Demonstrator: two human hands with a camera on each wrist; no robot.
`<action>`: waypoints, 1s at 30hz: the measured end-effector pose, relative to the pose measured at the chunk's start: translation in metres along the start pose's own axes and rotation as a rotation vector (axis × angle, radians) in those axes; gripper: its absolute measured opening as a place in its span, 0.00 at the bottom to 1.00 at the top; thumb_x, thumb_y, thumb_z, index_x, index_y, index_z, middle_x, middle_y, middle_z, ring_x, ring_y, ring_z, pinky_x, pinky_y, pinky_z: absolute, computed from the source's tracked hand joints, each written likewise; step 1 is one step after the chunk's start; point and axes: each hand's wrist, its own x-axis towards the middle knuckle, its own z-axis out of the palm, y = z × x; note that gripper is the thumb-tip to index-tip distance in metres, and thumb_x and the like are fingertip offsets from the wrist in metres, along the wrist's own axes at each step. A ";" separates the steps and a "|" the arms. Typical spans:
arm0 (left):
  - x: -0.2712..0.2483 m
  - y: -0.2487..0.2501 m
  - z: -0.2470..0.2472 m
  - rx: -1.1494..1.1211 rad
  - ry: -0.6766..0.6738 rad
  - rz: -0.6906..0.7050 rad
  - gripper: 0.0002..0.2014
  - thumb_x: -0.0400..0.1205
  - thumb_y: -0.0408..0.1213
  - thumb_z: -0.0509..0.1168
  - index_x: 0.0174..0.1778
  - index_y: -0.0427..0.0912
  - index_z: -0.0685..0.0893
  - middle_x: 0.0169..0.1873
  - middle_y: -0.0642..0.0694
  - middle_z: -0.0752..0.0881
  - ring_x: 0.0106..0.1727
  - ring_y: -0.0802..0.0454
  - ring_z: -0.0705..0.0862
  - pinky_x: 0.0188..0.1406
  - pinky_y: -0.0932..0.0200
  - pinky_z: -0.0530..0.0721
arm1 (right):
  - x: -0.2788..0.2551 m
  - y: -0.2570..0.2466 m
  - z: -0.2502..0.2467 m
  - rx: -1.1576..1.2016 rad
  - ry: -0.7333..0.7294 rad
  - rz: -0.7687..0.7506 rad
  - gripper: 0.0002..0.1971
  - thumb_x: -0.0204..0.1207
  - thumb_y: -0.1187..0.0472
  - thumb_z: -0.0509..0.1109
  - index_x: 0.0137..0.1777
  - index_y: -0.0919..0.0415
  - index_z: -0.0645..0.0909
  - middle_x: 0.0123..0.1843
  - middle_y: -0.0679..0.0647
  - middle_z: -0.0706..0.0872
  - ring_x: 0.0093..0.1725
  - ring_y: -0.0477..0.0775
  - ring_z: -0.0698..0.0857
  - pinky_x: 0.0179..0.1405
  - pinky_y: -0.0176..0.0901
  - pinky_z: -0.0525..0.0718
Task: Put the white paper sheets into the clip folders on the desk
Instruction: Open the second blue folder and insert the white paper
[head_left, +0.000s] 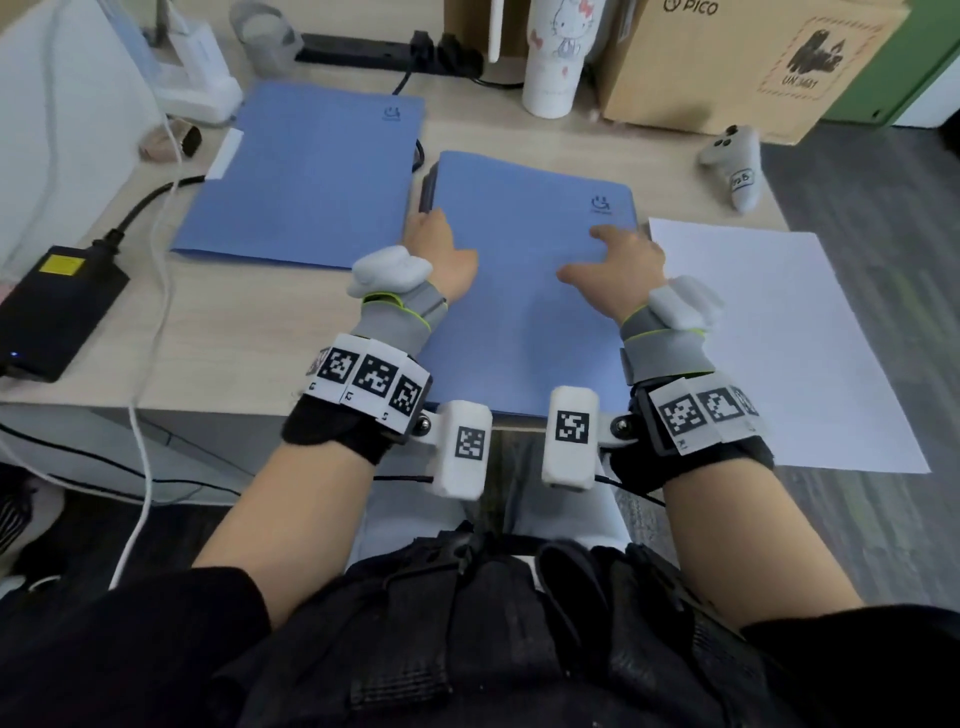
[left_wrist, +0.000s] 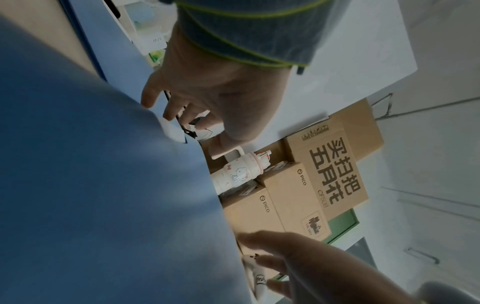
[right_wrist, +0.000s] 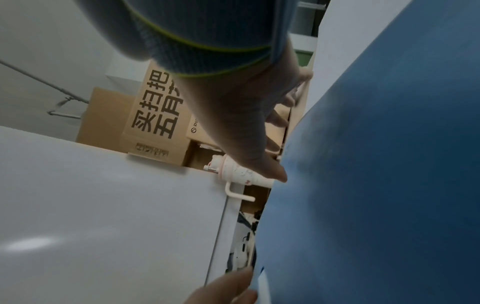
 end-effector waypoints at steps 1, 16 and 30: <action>0.000 -0.003 0.001 0.030 0.010 -0.029 0.19 0.80 0.34 0.60 0.67 0.37 0.71 0.63 0.36 0.78 0.54 0.37 0.78 0.52 0.52 0.75 | 0.000 0.004 0.002 -0.050 -0.007 0.033 0.33 0.70 0.49 0.71 0.76 0.53 0.69 0.80 0.60 0.66 0.81 0.63 0.60 0.79 0.58 0.60; -0.004 -0.012 0.010 -0.092 0.177 -0.104 0.20 0.76 0.33 0.64 0.65 0.38 0.74 0.61 0.41 0.81 0.65 0.38 0.78 0.61 0.51 0.77 | -0.017 0.027 0.002 0.110 -0.004 0.118 0.34 0.67 0.54 0.78 0.73 0.56 0.70 0.72 0.63 0.68 0.72 0.64 0.70 0.69 0.47 0.70; -0.013 -0.005 -0.003 -0.138 0.359 0.046 0.26 0.84 0.39 0.55 0.78 0.63 0.61 0.39 0.51 0.77 0.42 0.47 0.71 0.71 0.51 0.65 | 0.001 0.033 -0.020 0.475 0.346 0.036 0.34 0.76 0.70 0.61 0.82 0.53 0.59 0.68 0.56 0.73 0.57 0.52 0.77 0.43 0.22 0.61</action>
